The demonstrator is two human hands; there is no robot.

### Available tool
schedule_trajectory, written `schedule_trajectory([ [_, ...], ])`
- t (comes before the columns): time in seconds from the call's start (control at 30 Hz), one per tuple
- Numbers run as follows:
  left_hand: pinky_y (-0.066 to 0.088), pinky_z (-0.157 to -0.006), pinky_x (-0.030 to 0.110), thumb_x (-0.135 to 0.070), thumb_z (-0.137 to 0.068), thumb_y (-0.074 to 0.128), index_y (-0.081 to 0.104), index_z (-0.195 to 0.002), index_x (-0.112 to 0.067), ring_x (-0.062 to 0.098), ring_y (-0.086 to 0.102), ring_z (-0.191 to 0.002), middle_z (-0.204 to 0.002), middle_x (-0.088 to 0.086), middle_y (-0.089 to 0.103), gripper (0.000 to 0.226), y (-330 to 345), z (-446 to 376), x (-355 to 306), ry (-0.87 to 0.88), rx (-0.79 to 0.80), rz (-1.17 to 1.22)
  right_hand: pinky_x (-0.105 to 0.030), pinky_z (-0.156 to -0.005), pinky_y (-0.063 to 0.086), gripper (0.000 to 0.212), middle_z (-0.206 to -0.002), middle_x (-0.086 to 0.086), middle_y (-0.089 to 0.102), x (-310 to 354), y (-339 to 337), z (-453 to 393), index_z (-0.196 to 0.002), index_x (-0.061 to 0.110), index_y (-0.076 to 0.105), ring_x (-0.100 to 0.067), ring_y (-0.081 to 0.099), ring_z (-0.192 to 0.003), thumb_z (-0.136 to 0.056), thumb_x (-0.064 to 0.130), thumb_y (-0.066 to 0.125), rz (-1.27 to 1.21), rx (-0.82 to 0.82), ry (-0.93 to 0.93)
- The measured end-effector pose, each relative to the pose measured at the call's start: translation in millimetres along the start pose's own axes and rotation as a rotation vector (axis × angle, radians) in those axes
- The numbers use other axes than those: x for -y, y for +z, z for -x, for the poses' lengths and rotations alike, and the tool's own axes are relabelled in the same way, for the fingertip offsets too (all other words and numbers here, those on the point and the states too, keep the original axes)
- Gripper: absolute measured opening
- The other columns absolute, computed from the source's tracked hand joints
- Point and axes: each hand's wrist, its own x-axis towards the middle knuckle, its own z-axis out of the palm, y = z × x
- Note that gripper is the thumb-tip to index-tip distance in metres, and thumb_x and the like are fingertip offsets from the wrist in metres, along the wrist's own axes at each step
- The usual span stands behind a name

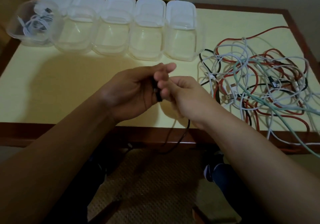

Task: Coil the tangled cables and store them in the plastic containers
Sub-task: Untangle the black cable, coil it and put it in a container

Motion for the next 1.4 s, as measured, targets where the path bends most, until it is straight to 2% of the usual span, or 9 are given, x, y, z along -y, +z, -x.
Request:
schedule_trajectory([
  [0.2,0.057,-0.082,0.024,-0.010,-0.109,0.039,0.063,-0.111,0.002,0.011,0.068,-0.078,-0.080,0.000,0.067,0.026,-14,-11,-9,0.352,-0.207,0.037,-0.028,-0.045,0.026,0.045,-0.051,0.001,0.037,23,3,25,-0.072,0.016,0.065,-0.014,0.031,-0.043,-0.110,0.030,0.044,0.043,0.162,-0.001],
  [0.43,0.056,-0.091,0.032,-0.010,-0.111,0.036,0.066,-0.117,-0.005,0.022,0.074,-0.096,-0.095,0.005,0.077,0.031,-28,-9,1,0.487,-0.302,-0.866,-0.038,-0.054,0.031,0.041,-0.054,-0.007,0.038,37,-4,40,-0.065,0.008,0.066,-0.018,0.037,-0.049,-0.099,0.020,0.048,0.116,0.139,-0.084],
  [0.53,0.055,-0.080,0.031,-0.018,-0.111,0.040,0.069,-0.109,-0.004,0.019,0.069,-0.083,-0.084,0.002,0.073,0.032,-30,-6,1,0.298,-0.163,-1.060,-0.033,-0.052,0.031,0.037,-0.053,0.006,0.042,32,-9,41,-0.071,0.009,0.064,-0.010,0.039,-0.048,-0.104,0.019,0.049,0.203,0.063,-0.257],
  [0.63,0.051,-0.074,0.032,-0.037,-0.111,0.031,0.061,-0.083,0.003,0.022,0.055,-0.068,-0.068,0.010,0.055,0.057,-19,-6,5,0.092,0.000,-0.913,-0.030,-0.054,0.041,0.036,-0.063,0.009,0.061,25,-13,38,-0.083,0.012,0.063,-0.008,0.056,-0.056,-0.110,0.026,0.044,0.323,-0.053,-0.423],
  [0.73,0.048,-0.063,0.032,-0.054,-0.108,0.010,0.061,-0.061,-0.013,0.021,0.040,-0.053,-0.053,0.003,0.034,0.080,-9,-7,2,-0.026,0.007,-0.625,-0.020,-0.052,0.034,0.030,-0.062,0.008,0.057,20,-16,34,-0.090,0.014,0.063,-0.010,0.053,-0.054,-0.111,0.026,0.046,0.332,-0.170,-0.489],
  [1.0,0.037,-0.048,0.024,-0.052,-0.106,0.027,0.047,-0.071,-0.015,0.013,0.028,-0.048,-0.053,-0.004,0.025,0.055,-5,-6,-1,-0.154,0.038,-0.499,-0.014,-0.067,0.043,0.027,-0.070,0.016,0.065,12,1,25,-0.088,0.014,0.065,0.000,0.065,-0.071,-0.110,0.026,0.053,0.125,-0.302,-0.453],
  [1.17,0.033,-0.046,0.021,-0.043,-0.105,0.036,0.047,-0.070,-0.019,0.008,0.031,-0.048,-0.053,-0.008,0.029,0.044,-8,-7,-1,-0.226,-0.004,-0.323,-0.012,-0.051,0.037,0.025,-0.058,0.018,0.059,9,17,19,-0.090,0.013,0.064,0.001,0.054,-0.050,-0.109,0.027,0.055,-0.193,-0.336,-0.269],
  [1.27,0.032,-0.046,0.022,-0.036,-0.106,0.039,0.043,-0.068,-0.020,0.009,0.031,-0.047,-0.054,-0.007,0.029,0.042,-15,-7,-4,-0.244,-0.075,-0.364,-0.027,-0.048,0.030,0.023,-0.056,0.012,0.045,3,23,12,-0.100,0.021,0.048,-0.005,0.036,-0.046,-0.102,0.038,0.064,-0.330,-0.325,-0.099],
  [1.4,0.035,-0.046,0.021,-0.034,-0.104,0.045,0.043,-0.071,-0.021,0.009,0.033,-0.048,-0.056,-0.006,0.031,0.036,-20,-2,-6,-0.252,-0.140,-0.420,-0.024,-0.041,0.028,0.032,-0.066,-0.001,0.042,-2,22,5,-0.103,0.018,0.052,-0.011,0.034,-0.049,-0.101,0.048,0.063,-0.268,-0.176,0.092],
])
